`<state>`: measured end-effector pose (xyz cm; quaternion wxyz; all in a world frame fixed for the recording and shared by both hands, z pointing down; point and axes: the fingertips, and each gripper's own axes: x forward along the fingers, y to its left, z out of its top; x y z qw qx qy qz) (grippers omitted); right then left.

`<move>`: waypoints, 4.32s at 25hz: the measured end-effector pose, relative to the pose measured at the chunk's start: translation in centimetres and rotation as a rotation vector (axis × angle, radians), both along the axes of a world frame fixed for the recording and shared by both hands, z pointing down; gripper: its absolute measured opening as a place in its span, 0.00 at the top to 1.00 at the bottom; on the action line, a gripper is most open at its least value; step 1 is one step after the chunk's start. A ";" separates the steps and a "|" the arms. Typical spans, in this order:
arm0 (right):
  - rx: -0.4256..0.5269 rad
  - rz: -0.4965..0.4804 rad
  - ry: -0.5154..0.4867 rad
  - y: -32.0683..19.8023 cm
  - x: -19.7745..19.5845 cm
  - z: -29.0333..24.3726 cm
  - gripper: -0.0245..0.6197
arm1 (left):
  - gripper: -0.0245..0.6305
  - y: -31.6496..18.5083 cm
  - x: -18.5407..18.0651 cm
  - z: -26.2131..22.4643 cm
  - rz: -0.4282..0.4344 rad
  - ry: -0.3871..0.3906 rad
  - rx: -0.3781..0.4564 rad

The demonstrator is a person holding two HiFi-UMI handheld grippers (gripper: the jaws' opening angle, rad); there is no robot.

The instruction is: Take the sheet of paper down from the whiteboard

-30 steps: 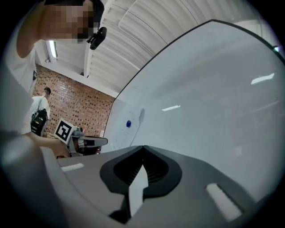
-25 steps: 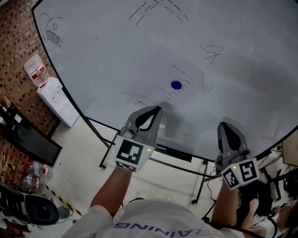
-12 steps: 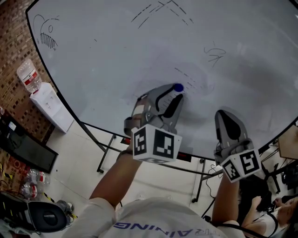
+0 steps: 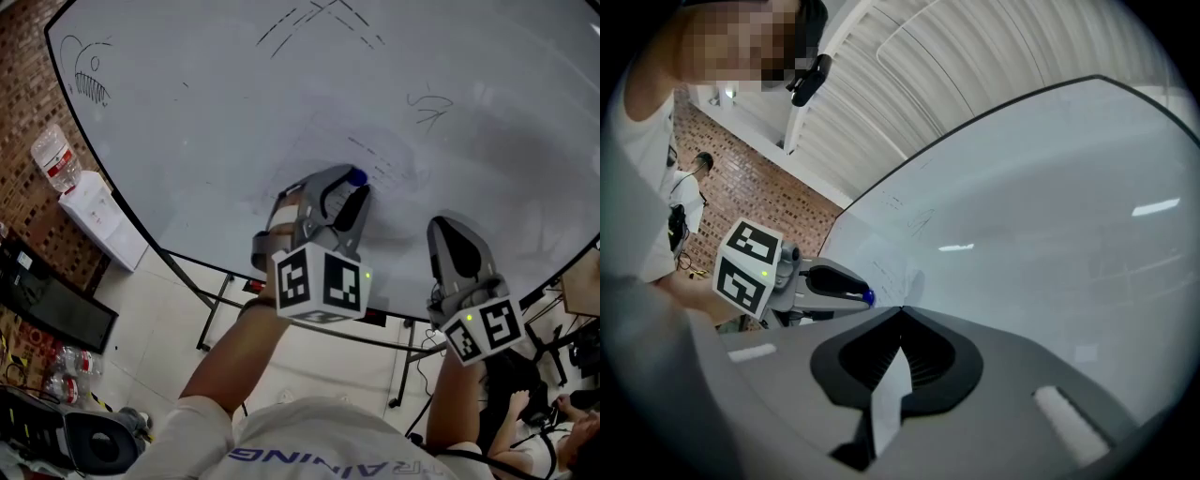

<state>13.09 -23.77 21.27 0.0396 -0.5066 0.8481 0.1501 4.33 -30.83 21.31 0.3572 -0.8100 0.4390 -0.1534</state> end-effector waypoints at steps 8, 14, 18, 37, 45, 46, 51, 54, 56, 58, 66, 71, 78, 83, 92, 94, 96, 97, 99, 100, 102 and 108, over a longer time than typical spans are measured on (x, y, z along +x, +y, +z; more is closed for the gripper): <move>0.008 -0.004 0.009 -0.2 -0.3 -0.4 0.95 | 0.76 -0.1 0.0 -0.1 0.014 0.027 -0.006; 0.008 -0.006 0.011 -0.6 -0.7 -0.3 0.95 | 0.76 -0.1 0.1 -0.1 0.022 0.022 -0.008; 0.028 -0.010 0.017 -1.0 -1.3 -1.2 0.95 | 0.76 -0.2 0.1 0.0 0.009 0.013 0.003; -0.020 0.081 0.070 -3.6 -2.0 -2.7 0.85 | 0.76 -0.3 0.1 0.0 0.038 0.041 -0.022; -0.030 0.120 0.083 -4.4 -2.5 -2.7 0.90 | 0.76 -0.2 0.0 0.0 0.047 0.044 -0.030; -0.028 0.119 0.082 -4.4 -2.5 -2.7 0.92 | 0.76 -0.2 0.0 0.0 0.049 0.047 -0.031; -0.021 0.111 0.079 -4.3 -2.6 -2.6 0.95 | 0.76 -0.2 0.0 0.0 0.059 0.052 -0.033; -0.014 0.107 0.079 -4.3 -2.6 -2.7 0.95 | 0.76 -0.2 0.0 0.0 0.068 0.060 -0.043; -0.009 0.099 0.078 -4.2 -2.7 -2.7 0.95 | 0.76 -0.2 0.0 0.0 0.077 0.069 -0.052; -0.005 0.092 0.079 -4.1 -2.7 -2.7 0.95 | 0.76 -0.1 0.0 0.2 0.092 0.082 -0.066; -0.026 0.087 0.086 -2.8 -1.4 -0.8 0.95 | 0.76 1.8 -1.9 2.5 0.167 0.208 -0.199; -0.099 0.096 0.085 -2.0 0.5 3.1 0.95 | 0.76 2.7 -5.5 5.6 0.161 0.279 -0.303; -0.159 0.119 0.107 1.5 3.4 7.6 0.95 | 0.76 3.8 -11.0 10.0 0.120 0.444 -0.426; -0.201 0.168 0.084 3.0 5.7 10.8 0.95 | 0.76 3.8 -14.1 11.8 0.075 0.555 -0.449; -0.244 0.219 0.098 3.9 7.2 12.8 0.95 | 0.76 4.0 -14.3 13.7 0.061 0.540 -0.468; -0.245 0.222 0.095 3.9 7.3 12.9 0.95 | 0.76 3.9 -14.2 13.8 0.069 0.551 -0.475; -0.250 0.222 0.096 3.9 7.3 13.0 0.95 | 0.76 4.0 -14.2 13.8 0.073 0.556 -0.486; -0.253 0.221 0.099 3.9 7.2 13.1 0.95 | 0.76 4.0 -14.2 13.7 0.082 0.567 -0.490; -0.257 0.219 0.103 4.0 7.2 13.3 0.95 | 0.76 4.1 -14.2 13.6 0.097 0.589 -0.496; -0.259 0.218 0.103 4.0 7.1 13.3 0.95 | 0.76 4.0 -14.2 13.5 0.104 0.598 -0.494; -0.261 0.216 0.105 3.9 7.2 13.4 0.95 | 0.76 3.9 -14.1 13.2 0.118 0.622 -0.492; -0.261 0.208 0.106 3.6 7.1 13.4 0.95 | 0.76 3.8 -13.8 12.9 0.141 0.641 -0.501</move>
